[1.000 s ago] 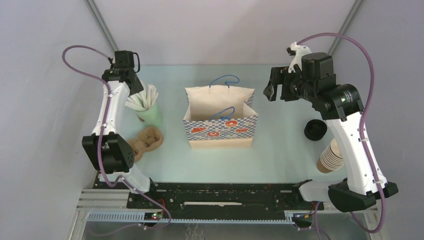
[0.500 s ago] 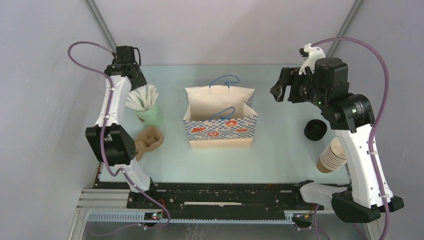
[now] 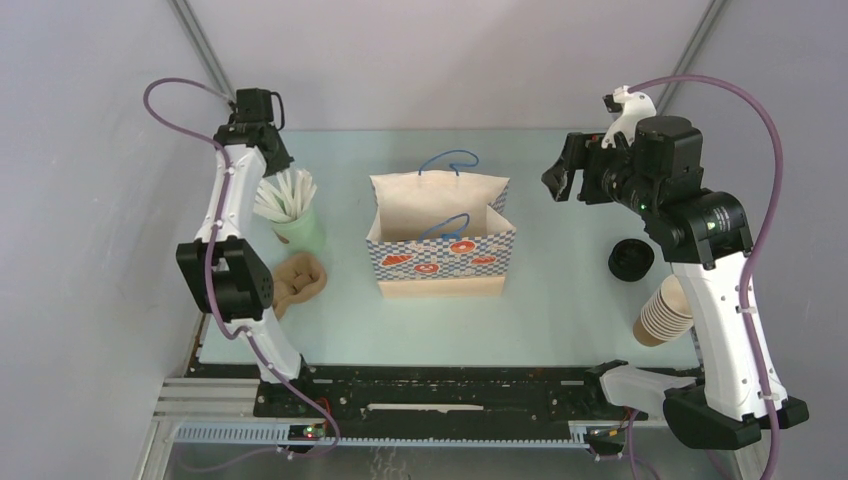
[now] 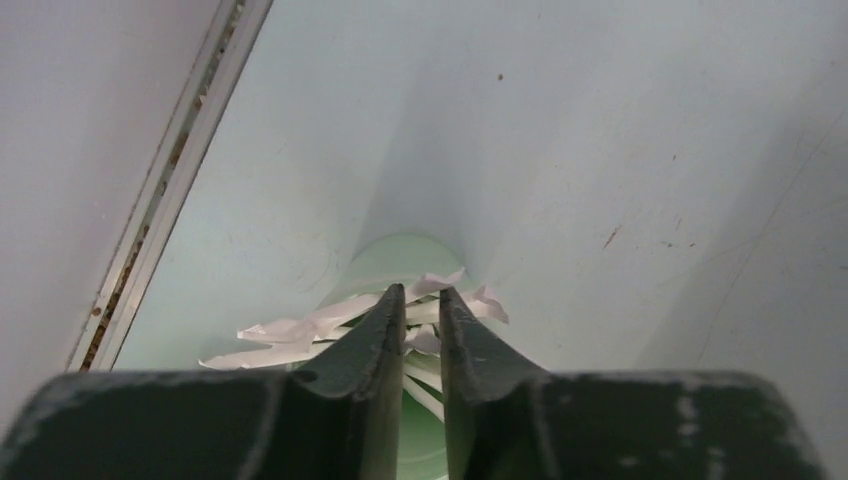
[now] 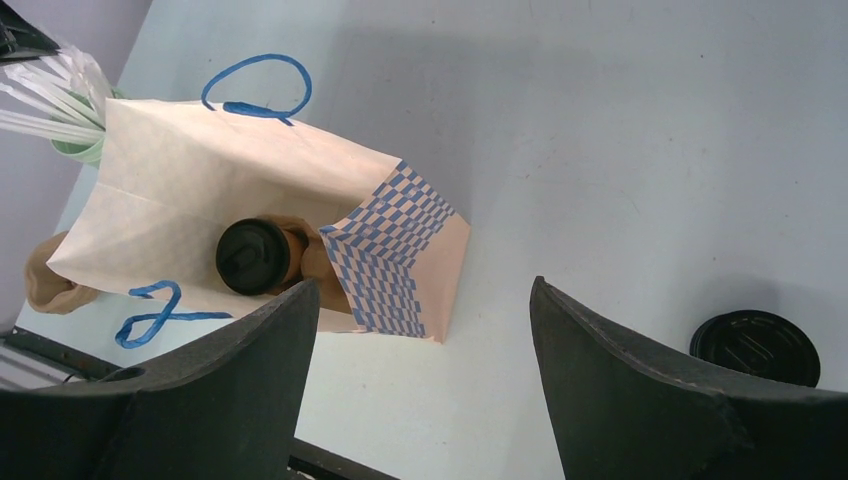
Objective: Pack the takeout coffee
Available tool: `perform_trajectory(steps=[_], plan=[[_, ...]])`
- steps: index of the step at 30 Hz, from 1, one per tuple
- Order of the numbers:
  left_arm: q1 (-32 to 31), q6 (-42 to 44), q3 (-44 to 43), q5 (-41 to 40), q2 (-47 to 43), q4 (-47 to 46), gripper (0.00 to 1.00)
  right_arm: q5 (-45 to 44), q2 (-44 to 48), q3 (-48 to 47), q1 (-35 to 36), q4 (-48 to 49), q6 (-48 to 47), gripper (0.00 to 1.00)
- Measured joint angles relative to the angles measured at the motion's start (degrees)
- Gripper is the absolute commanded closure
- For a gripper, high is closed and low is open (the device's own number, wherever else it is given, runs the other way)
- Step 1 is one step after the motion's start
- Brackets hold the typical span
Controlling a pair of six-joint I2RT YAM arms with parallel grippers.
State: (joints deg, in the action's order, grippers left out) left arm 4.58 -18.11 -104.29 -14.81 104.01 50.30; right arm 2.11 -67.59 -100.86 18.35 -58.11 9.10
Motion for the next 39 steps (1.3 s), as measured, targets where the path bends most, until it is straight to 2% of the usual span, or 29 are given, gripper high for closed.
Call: perform_trajectory(steps=[3,9,14,23,28,33,39], plan=[[0.0,0.4,-1.8,-0.1,0.0,0.0,0.92,0.6,0.0,0.0,0.0,0.4,0.0,0.15],[-0.5,0.6,-3.6,-1.4,-0.2,1.5,1.00,1.5,0.0,0.0,-0.3,0.7,0.0,0.15],[-2.6,0.5,-3.6,-3.1,-2.9,4.6,1.00,2.8,0.0,0.8,-0.4,1.4,0.1,0.15],[-4.3,0.0,-8.5,-8.4,-14.5,9.5,1.00,4.5,0.0,2.4,0.5,2.2,0.3,0.15],[-4.2,0.1,-9.6,-10.6,-21.0,8.5,1.00,4.7,0.0,3.0,1.2,2.4,0.4,0.15],[-4.2,0.3,-8.2,-10.6,-21.6,5.9,1.00,4.9,0.0,3.0,1.6,2.7,0.5,0.15],[-4.2,0.8,-7.0,-10.4,-16.9,3.8,1.00,5.0,0.3,3.0,1.7,2.6,0.4,0.15]])
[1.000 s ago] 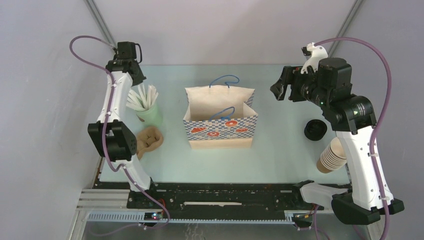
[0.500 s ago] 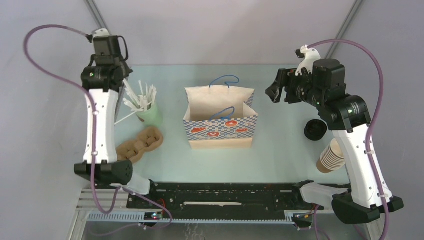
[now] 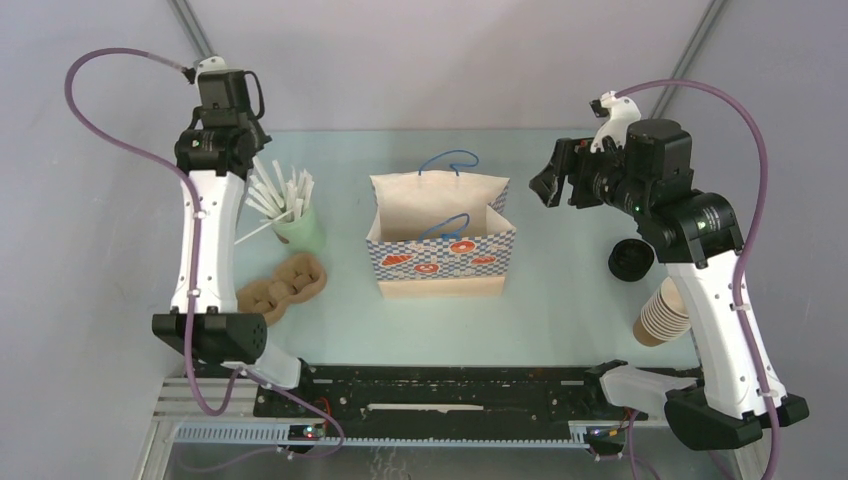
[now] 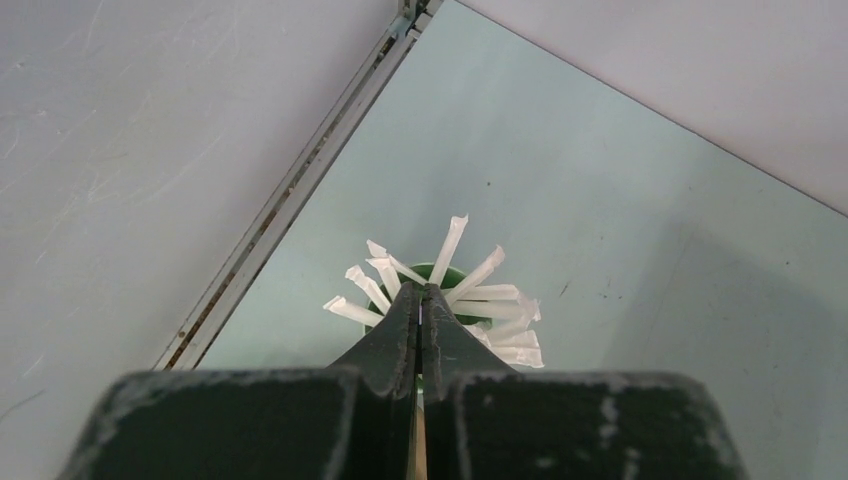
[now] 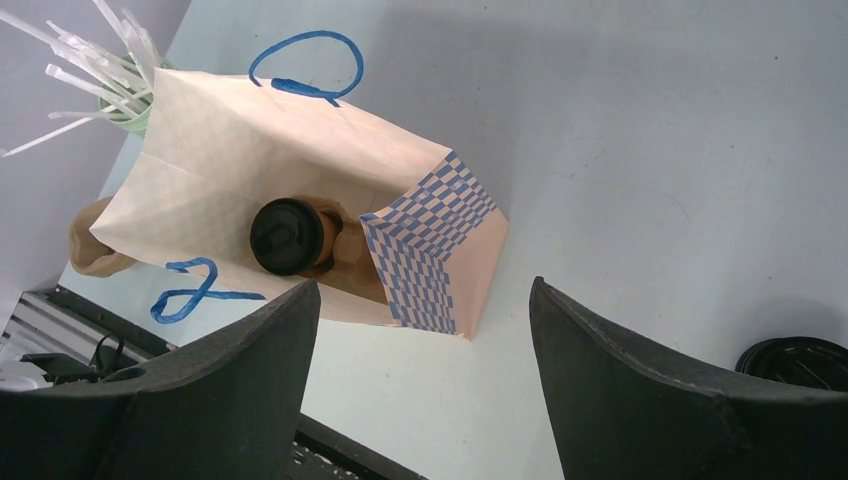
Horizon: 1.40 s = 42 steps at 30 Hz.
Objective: Pack the takeout coffee
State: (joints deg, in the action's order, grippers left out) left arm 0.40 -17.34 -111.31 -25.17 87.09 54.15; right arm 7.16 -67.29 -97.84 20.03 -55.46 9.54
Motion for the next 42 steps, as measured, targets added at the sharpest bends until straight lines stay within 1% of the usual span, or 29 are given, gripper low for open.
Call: perform_trajectory(steps=[4,13,15,17,19,21,24,26,29,32,36,38,42], plan=[[0.0,-0.2,0.0,0.0,0.5,0.0,1.00,0.0,0.3,0.0,0.0,0.0,0.0,0.15],[0.0,-1.9,-2.2,0.5,-3.3,1.7,1.00,-0.7,0.3,0.4,0.4,0.0,-0.2,0.15],[0.1,-3.5,-4.8,3.8,-4.2,2.0,1.00,-0.9,0.3,0.4,0.9,0.0,-0.3,0.15],[0.1,-5.8,-5.6,10.4,-6.3,-0.6,1.00,-1.3,0.3,0.4,1.2,0.0,-0.4,0.15],[0.1,-8.9,-3.1,17.9,-9.7,-5.6,1.00,-1.8,0.3,0.4,1.3,0.0,-0.5,0.15],[-0.5,-13.0,2.9,26.2,-15.4,-12.5,1.00,-2.2,0.3,0.5,1.3,0.1,-0.5,0.15],[-2.8,-17.5,8.6,34.8,-21.4,-19.7,1.00,-2.6,0.3,0.6,1.3,0.1,-0.5,0.15],[-4.6,-19.3,9.5,39.4,-22.8,-22.8,1.00,-2.9,0.3,0.6,1.2,0.1,-0.5,0.15],[-6.8,-20.5,10.1,43.1,-23.5,-26.4,1.00,-3.3,0.3,0.6,1.1,0.1,-0.5,0.15],[-11.3,-21.2,12.4,44.4,-23.6,-29.3,1.00,-3.3,0.3,0.6,1.1,0.1,-0.5,0.15],[-18.5,-20.6,13.2,44.8,-21.1,-29.7,1.00,-3.2,0.3,0.6,1.1,0.2,-0.5,0.15],[-20.5,-20.0,14.0,44.7,-19.3,-29.7,1.00,-3.2,0.3,0.6,1.0,0.2,-0.5,0.15],[-22.4,-19.0,16.5,43.8,-17.7,-29.3,1.00,-3.2,0.3,0.6,0.8,0.2,-0.5,0.15]])
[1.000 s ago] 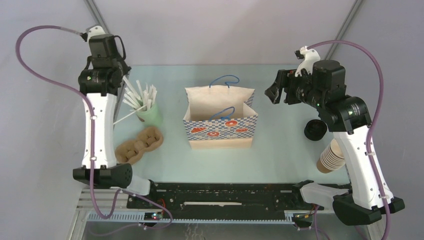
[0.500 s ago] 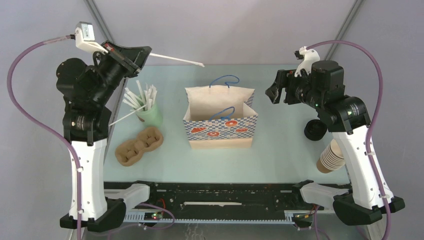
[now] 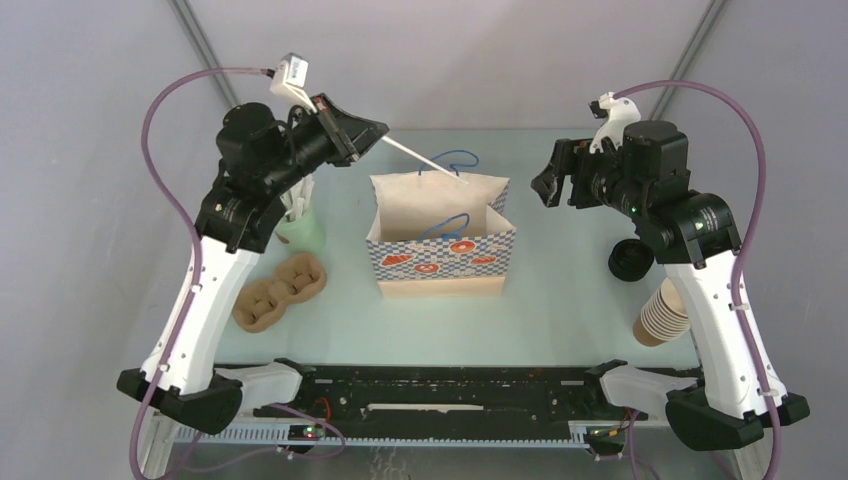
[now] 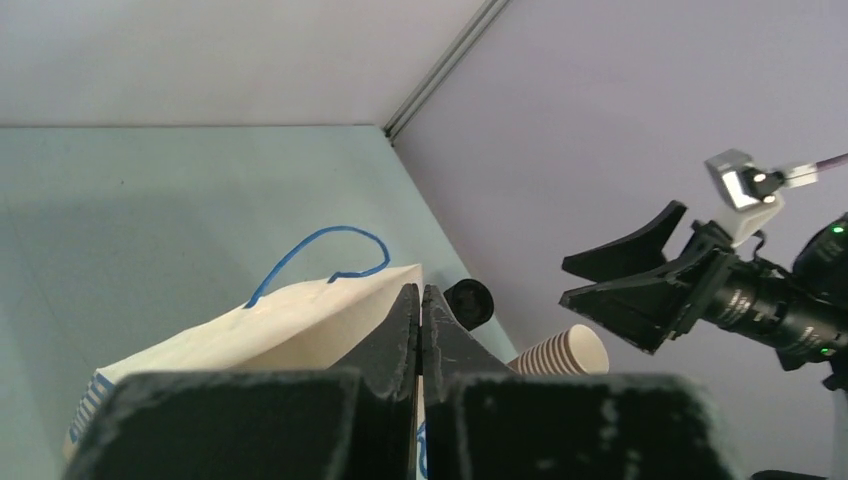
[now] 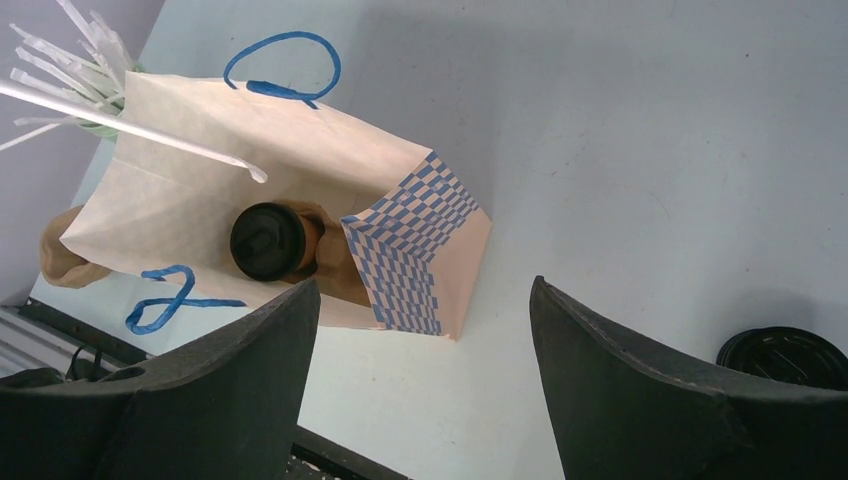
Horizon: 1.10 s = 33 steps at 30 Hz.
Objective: Pack the takeout coffee
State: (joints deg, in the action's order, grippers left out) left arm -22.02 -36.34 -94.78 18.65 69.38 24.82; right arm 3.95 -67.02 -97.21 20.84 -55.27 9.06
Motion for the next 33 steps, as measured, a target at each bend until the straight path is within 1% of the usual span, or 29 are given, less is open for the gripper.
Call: perform_trajectory(steps=[5,11,12,13,14,15,16,17,22,25,28,30,32,33], plan=[[-1.8,0.9,2.5,-2.9,0.2,-0.5,1.00,0.0,0.0,0.0,-0.3,0.1,0.0,0.15],[-5.5,2.4,3.9,-6.8,2.9,-3.0,1.00,0.0,0.4,0.1,-1.1,0.3,0.0,0.15],[-6.4,2.7,4.9,-7.8,3.1,-3.8,0.99,0.0,0.6,0.2,-1.4,0.3,0.0,0.15],[-7.4,3.0,6.3,-8.8,3.1,-4.6,0.97,0.0,0.8,0.3,-1.5,0.3,0.1,0.15],[-8.2,3.3,7.4,-9.6,3.1,-5.0,0.92,0.0,1.1,0.6,-1.6,0.4,0.1,0.15],[-9.3,3.4,9.3,-10.6,3.1,-6.3,0.78,0.1,1.4,0.8,-1.7,0.5,0.2,0.15],[-9.9,3.7,10.7,-11.3,3.1,-7.0,0.62,0.3,1.6,1.1,-1.8,0.8,0.2,0.15],[-10.4,4.2,12.3,-12.0,3.2,-8.0,0.52,0.4,1.7,1.3,-1.9,1.0,0.3,0.15],[-11.1,8.0,14.0,-16.2,4.7,-4.9,0.18,1.0,2.0,1.8,-2.5,1.6,0.5,0.15],[-10.8,9.2,17.1,-20.7,1.5,-3.4,0.13,1.2,3.2,3.5,-3.0,2.2,0.6,0.14],[-9.9,9.7,17.7,-24.3,-2.8,0.3,0.08,1.2,3.9,4.2,-3.7,2.1,1.1,0.13],[-9.2,10.3,16.0,-26.8,-5.3,2.7,0.04,1.2,4.1,4.1,-4.4,2.2,1.6,0.11],[-8.9,11.1,12.5,-28.5,-6.4,4.7,0.01,1.1,4.0,3.9,-5.1,1.9,1.9,0.03],[-8.9,11.5,9.3,-29.3,-6.4,6.3,0.00,1.1,3.9,3.5,-5.5,1.7,2.1,0.01]])
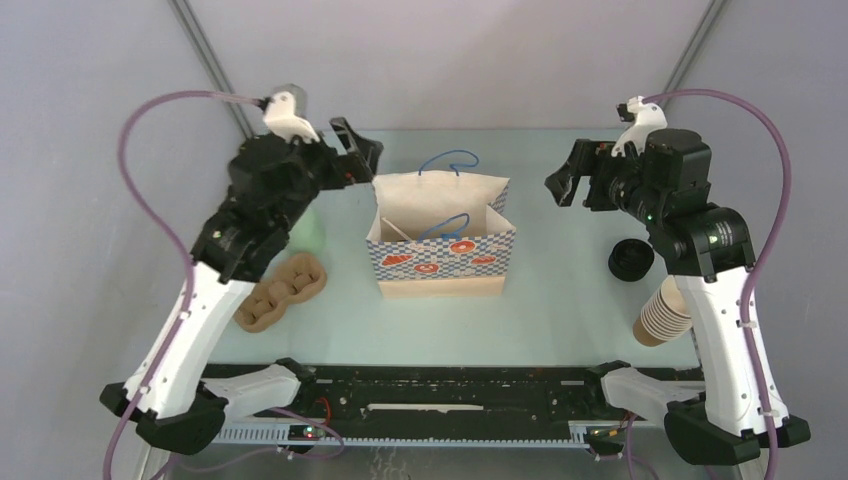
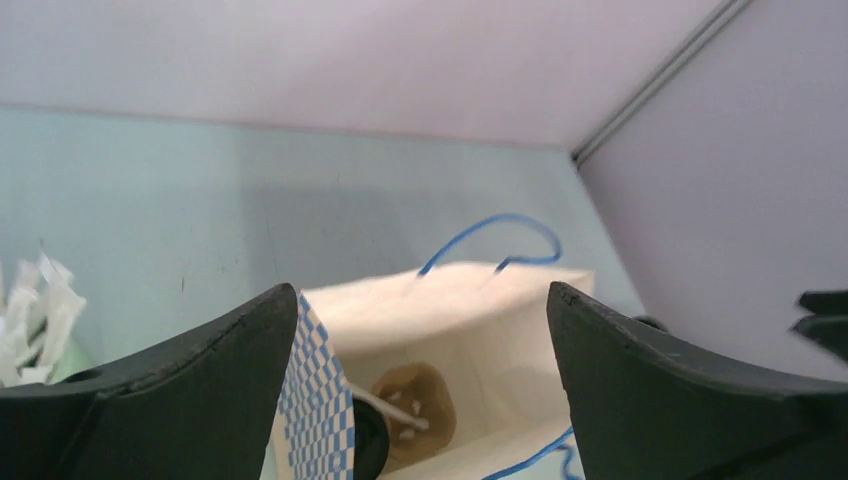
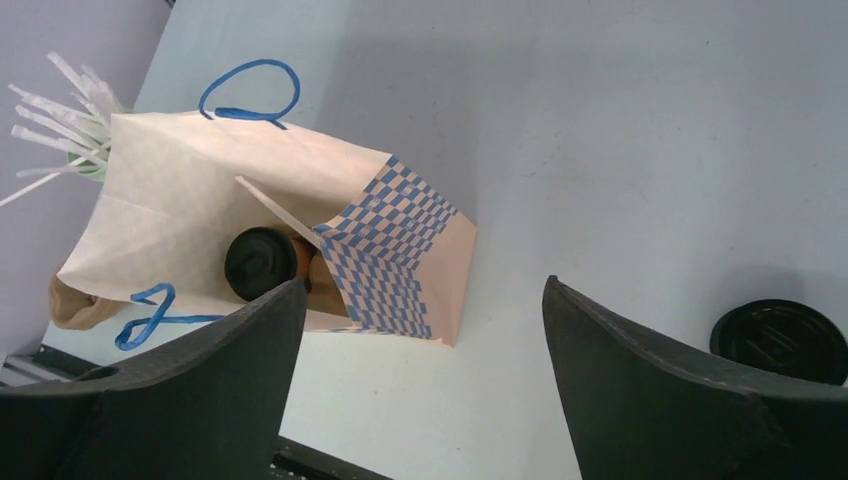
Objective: Pack the takeout coffee
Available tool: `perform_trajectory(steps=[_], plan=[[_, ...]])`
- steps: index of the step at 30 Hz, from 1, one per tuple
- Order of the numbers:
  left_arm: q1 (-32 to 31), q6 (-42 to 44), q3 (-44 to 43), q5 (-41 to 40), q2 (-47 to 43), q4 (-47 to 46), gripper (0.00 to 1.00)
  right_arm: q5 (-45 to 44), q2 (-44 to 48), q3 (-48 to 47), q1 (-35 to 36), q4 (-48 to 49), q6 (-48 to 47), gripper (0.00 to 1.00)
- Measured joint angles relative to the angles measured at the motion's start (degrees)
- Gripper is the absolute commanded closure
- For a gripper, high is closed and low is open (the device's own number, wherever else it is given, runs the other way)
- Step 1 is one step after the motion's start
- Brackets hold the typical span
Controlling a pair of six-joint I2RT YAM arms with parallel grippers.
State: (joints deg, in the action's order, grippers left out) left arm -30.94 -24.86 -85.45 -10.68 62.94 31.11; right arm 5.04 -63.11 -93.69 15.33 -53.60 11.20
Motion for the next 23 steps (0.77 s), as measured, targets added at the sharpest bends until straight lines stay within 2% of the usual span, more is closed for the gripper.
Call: perform_trajectory(steps=[5,10,19,23], plan=[[0.0,3.0,-15.1,-2.8,1.1,4.9,0.00,-0.7,-0.2,-4.8,-0.6,-2.3,0.6,0.00],[0.0,7.3,-29.0,-7.2,1.7,11.0,0.00,-3.0,-1.6,-17.6,-0.6,-5.7,0.6,0.00],[0.0,12.7,-34.9,-13.7,-3.1,15.8,0.00,-6.0,-2.4,-36.7,-0.7,-9.3,1.4,0.00],[0.0,13.0,-34.9,-15.0,-5.0,16.0,0.00,-6.6,-0.9,-38.9,-0.7,-9.9,2.6,0.00]])
